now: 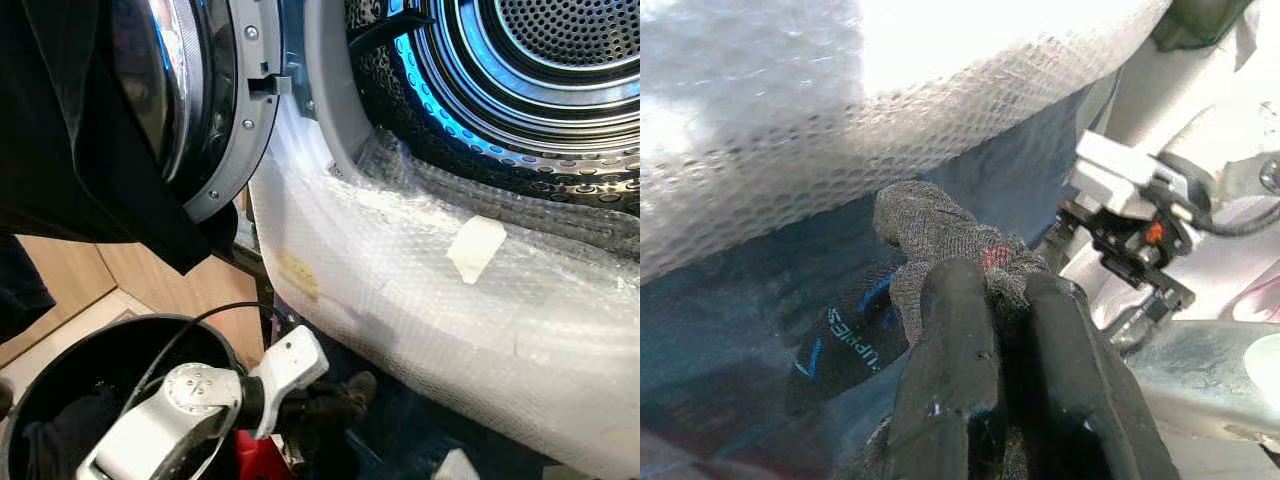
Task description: Clothes washing
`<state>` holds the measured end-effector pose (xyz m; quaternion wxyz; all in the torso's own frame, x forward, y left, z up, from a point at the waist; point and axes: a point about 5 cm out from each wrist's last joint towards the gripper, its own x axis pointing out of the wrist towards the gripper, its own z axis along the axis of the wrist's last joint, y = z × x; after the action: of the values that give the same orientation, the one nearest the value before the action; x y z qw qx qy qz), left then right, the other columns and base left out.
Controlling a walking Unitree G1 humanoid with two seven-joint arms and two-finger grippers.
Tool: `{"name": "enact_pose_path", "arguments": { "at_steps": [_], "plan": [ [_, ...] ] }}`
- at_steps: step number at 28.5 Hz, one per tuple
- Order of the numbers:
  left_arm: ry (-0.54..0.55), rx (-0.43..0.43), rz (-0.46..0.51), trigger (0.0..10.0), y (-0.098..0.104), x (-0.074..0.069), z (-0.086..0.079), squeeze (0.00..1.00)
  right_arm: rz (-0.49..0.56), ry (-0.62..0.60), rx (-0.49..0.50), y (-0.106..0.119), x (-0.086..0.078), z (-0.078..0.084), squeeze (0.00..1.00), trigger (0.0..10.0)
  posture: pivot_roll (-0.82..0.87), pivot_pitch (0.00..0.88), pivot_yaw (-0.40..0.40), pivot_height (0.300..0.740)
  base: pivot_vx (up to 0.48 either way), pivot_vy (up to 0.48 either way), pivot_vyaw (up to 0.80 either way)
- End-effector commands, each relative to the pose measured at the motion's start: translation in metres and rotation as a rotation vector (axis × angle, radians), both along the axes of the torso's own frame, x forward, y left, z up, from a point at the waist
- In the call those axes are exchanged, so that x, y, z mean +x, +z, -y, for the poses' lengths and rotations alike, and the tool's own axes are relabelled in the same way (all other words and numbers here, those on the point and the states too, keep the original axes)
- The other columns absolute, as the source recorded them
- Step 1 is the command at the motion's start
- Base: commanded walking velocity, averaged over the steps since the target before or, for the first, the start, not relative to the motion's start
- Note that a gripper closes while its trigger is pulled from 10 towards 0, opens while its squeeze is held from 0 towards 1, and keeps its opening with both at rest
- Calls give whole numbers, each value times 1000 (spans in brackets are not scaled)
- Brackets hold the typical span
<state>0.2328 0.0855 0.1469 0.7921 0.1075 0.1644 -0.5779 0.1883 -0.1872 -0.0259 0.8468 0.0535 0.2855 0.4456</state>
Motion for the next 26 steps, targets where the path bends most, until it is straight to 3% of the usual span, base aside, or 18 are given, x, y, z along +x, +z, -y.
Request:
{"name": "enact_pose_path", "arguments": {
  "at_steps": [1, 12, 22, 26],
  "plan": [
    [-21, -18, 19, 0, 7, 1, 4, 0, 0, 0, 25, 3, -3, 1, 0, 10000, 158, 56, -1, 740, 0, 0, 0],
    [-50, -40, 38, 0, 9, 6, 15, 0, 3, -21, 116, 20, 2, -6, 0, 10000, 141, 48, 5, 740, 0, 0, 0],
    [-73, -47, 35, 0, 6, 1, 21, 0, -9, 13, 207, 25, 6, -35, 0, 10000, 163, 46, 1, 740, 0, 0, 0],
    [-76, -51, 35, 0, 6, 2, 22, 0, -18, 15, 323, 32, 9, -44, 0, 10000, 159, 46, 5, 740, 0, 0, 0]
  ]
}}
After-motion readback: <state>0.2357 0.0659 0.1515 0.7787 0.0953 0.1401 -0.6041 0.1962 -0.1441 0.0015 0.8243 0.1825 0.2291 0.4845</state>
